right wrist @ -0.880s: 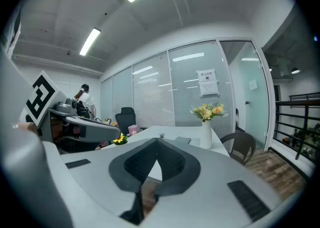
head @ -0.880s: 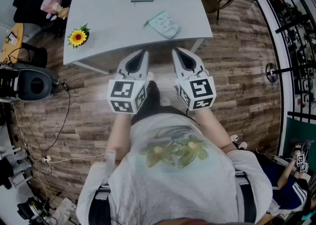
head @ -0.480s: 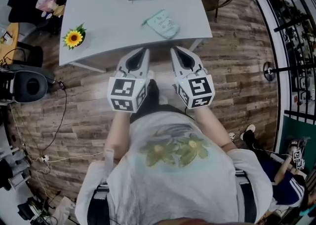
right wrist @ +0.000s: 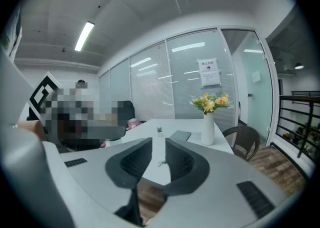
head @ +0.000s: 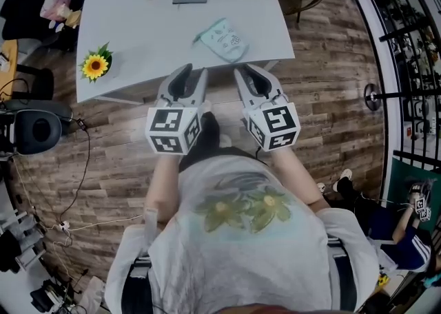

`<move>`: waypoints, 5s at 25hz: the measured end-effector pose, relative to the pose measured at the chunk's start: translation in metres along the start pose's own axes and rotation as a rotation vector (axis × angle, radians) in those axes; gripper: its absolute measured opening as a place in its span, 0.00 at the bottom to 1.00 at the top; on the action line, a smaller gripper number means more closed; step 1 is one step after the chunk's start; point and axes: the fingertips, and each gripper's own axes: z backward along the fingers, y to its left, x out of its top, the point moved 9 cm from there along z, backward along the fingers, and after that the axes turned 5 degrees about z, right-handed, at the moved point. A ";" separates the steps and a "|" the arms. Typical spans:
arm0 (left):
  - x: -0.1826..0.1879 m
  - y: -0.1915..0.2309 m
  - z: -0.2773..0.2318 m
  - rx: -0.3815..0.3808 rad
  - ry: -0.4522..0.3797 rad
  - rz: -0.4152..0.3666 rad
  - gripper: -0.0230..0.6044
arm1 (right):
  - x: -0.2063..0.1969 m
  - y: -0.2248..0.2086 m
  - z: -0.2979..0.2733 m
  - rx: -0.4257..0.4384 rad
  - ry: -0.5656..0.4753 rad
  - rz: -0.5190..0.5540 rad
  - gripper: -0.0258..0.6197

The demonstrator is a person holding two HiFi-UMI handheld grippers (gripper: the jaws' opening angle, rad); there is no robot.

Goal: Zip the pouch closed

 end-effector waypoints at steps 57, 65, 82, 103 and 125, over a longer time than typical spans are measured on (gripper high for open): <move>-0.112 0.191 -0.239 -0.021 0.716 0.106 0.19 | -0.015 -0.074 -0.232 0.169 0.423 0.102 0.31; -0.119 0.189 -0.244 -0.041 0.730 0.122 0.15 | -0.014 -0.079 -0.263 0.260 0.447 0.190 0.31; -0.115 0.189 -0.255 0.010 0.832 0.097 0.08 | -0.034 -0.073 -0.347 0.810 0.441 0.775 0.31; -0.120 0.177 -0.257 0.202 0.809 0.084 0.08 | -0.116 -0.034 -0.388 1.335 0.319 1.521 0.31; -0.120 0.177 -0.258 0.189 0.819 0.065 0.08 | -0.130 -0.027 -0.373 1.581 0.073 1.983 0.08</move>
